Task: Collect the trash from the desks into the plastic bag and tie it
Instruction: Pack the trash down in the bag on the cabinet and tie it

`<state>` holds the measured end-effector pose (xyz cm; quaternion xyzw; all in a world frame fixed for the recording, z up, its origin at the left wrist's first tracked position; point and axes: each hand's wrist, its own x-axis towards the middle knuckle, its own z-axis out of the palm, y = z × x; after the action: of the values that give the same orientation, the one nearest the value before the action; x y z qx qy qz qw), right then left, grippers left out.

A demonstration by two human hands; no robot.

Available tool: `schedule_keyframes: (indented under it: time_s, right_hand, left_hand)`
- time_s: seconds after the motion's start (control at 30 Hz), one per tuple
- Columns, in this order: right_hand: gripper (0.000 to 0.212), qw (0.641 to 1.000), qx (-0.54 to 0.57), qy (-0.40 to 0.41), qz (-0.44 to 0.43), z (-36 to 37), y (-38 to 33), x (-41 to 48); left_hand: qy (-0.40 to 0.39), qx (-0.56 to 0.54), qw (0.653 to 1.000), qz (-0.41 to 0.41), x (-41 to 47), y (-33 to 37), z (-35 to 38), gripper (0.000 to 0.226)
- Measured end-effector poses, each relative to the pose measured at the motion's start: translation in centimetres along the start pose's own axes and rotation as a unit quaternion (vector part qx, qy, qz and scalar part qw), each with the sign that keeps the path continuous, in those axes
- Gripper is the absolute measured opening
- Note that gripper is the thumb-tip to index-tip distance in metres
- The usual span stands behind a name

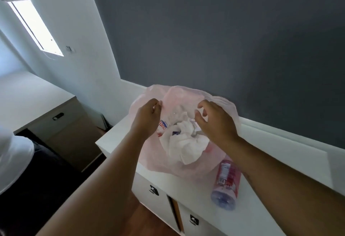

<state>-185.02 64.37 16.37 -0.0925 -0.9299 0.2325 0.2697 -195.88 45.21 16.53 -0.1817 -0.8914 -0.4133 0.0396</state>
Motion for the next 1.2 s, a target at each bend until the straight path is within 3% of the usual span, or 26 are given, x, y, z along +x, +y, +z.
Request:
schedule_keyframes:
  time_s: [0.13,0.23,0.33,0.47,0.67,1.07,1.2]
  right_hand:
    - [0.023,0.991,-0.063,0.109,0.049,-1.9,2.2,-1.6]
    - [0.027,0.979,-0.105,0.128,0.116,-2.6,4.1,-3.6]
    - [0.036,0.966,-0.152,0.071,0.197,-2.5,5.6,-5.6]
    - [0.049,0.927,-0.179,-0.087,0.319,-1.5,7.0,-8.0]
    - [0.074,0.893,-0.128,-0.220,0.371,0.6,7.7,-10.1]
    - [0.081,0.878,0.019,-0.258,0.402,2.2,5.1,-10.6]
    - [0.091,0.870,0.009,-0.171,0.463,1.1,4.9,-10.2]
  left_hand:
    - [-0.040,-0.003,0.999,0.013,-0.5,0.0,0.8,0.032]
    - [-0.050,-0.010,0.998,0.022,-0.6,0.1,1.1,0.031]
    - [-0.056,-0.013,0.998,0.029,-0.7,0.1,1.2,0.031]
    - [-0.061,-0.015,0.998,0.028,-0.7,0.2,1.1,0.030]
    - [-0.075,-0.025,0.997,0.018,-1.0,-0.4,1.2,0.032]
    - [-0.067,-0.012,0.997,0.032,-1.7,-0.6,-0.4,0.032]
    - [-0.065,-0.002,0.997,0.036,-1.6,-1.0,-0.8,0.032]
